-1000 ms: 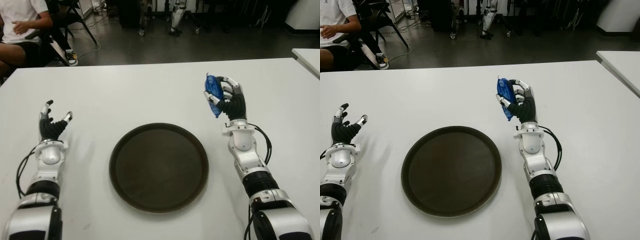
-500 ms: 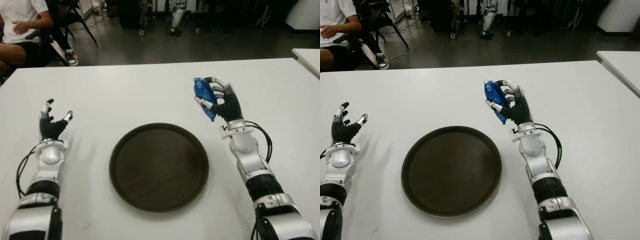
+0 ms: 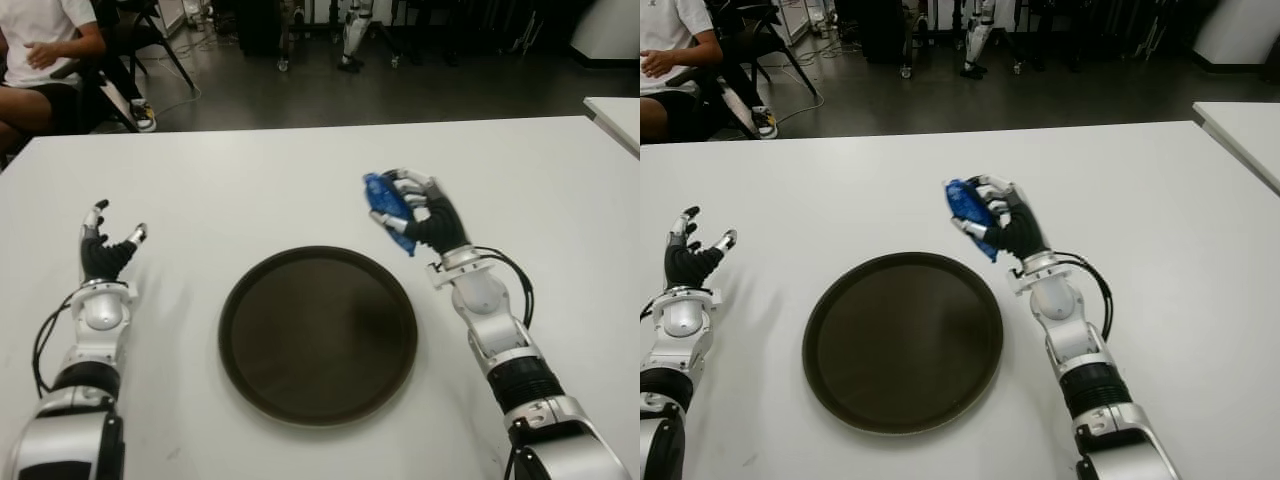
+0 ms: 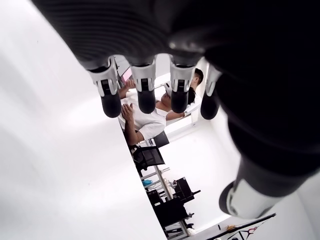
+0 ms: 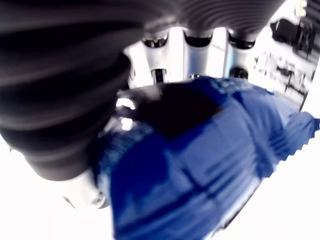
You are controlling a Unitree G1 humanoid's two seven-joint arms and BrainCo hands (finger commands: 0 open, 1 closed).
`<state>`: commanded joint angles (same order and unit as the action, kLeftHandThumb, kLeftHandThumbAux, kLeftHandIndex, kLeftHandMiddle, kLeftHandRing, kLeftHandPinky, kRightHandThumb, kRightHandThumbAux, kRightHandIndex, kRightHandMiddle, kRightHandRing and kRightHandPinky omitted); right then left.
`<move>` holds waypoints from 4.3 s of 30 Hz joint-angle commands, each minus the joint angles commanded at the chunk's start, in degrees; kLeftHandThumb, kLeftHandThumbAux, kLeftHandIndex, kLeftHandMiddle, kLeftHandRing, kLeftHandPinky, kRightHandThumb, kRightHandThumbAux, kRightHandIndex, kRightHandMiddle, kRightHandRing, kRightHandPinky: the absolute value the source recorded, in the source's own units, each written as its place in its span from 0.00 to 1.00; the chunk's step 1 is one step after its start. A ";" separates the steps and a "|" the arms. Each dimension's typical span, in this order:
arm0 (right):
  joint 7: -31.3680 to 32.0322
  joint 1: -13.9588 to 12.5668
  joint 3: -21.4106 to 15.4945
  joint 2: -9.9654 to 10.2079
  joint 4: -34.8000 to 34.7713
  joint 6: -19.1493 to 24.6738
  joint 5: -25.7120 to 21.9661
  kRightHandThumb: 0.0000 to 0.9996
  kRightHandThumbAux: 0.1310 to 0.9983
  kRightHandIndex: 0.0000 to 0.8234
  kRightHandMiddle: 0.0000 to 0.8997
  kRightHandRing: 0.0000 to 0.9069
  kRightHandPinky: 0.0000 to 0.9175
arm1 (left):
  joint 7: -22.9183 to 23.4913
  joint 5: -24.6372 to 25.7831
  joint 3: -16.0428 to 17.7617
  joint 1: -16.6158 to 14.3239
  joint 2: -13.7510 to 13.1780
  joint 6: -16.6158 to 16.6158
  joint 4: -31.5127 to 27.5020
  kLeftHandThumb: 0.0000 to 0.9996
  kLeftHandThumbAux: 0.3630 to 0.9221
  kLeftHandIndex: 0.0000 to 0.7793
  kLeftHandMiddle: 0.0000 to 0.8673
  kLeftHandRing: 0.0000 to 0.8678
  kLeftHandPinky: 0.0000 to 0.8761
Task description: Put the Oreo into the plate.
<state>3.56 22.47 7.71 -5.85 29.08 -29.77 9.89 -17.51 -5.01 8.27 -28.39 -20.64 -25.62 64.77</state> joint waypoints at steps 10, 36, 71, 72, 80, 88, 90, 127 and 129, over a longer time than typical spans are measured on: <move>6.50 0.14 1.54 -0.08 -0.40 0.13 -2.14 0.42 0.75 0.86 0.91 0.91 0.88 | 0.27 0.48 0.40 -0.20 0.17 -0.96 0.29 0.00 0.67 0.00 0.00 0.00 0.00; 12.21 4.05 6.33 4.16 4.39 8.71 -0.26 0.37 0.78 0.87 0.93 0.94 0.93 | 0.23 0.65 0.45 -0.48 0.63 -1.26 0.72 0.00 0.66 0.00 0.00 0.00 0.00; 2.76 8.64 12.35 6.28 10.21 17.30 11.43 0.39 0.80 0.85 0.91 0.91 0.90 | -0.11 0.60 0.82 -0.23 0.44 -0.26 0.41 0.00 0.69 0.00 0.00 0.00 0.00; 2.77 8.57 12.37 6.26 10.07 17.43 11.45 0.39 0.80 0.85 0.91 0.91 0.90 | -0.16 0.58 0.81 -0.24 0.49 -0.23 0.35 0.00 0.68 0.00 0.00 0.00 0.00; 3.62 6.28 12.68 4.51 6.09 17.63 11.71 0.37 0.81 0.89 0.93 0.92 0.90 | 0.05 0.79 0.96 -0.10 0.69 -0.65 0.50 0.00 0.67 0.00 0.00 0.00 0.00; 5.97 1.77 11.94 0.51 -1.56 16.55 11.02 0.35 0.81 0.92 0.94 0.95 0.94 | -0.03 0.71 1.00 -0.09 0.61 -0.71 0.58 0.00 0.66 0.00 0.00 0.00 0.00; 7.04 0.27 11.66 -0.98 -4.45 16.11 10.72 0.35 0.82 0.93 0.95 0.95 0.94 | -0.20 0.65 1.01 -0.13 0.57 -0.73 0.56 0.00 0.67 0.00 0.00 0.00 0.00; 12.24 -0.91 12.47 -5.92 -9.00 11.45 10.71 0.31 0.84 0.95 0.96 0.98 0.98 | -0.43 0.62 1.02 -0.33 0.76 -0.86 0.79 0.00 0.69 0.00 0.00 0.00 0.00; 12.02 -0.67 12.58 -5.88 -8.51 11.17 10.96 0.31 0.84 0.96 0.96 0.98 0.98 | -0.50 0.39 0.86 -0.32 0.72 -0.80 0.61 0.00 0.68 0.00 0.00 0.00 0.00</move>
<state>15.58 21.80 20.29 -11.73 20.57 -18.60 20.85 -18.00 -4.62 9.13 -28.72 -19.91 -26.42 65.38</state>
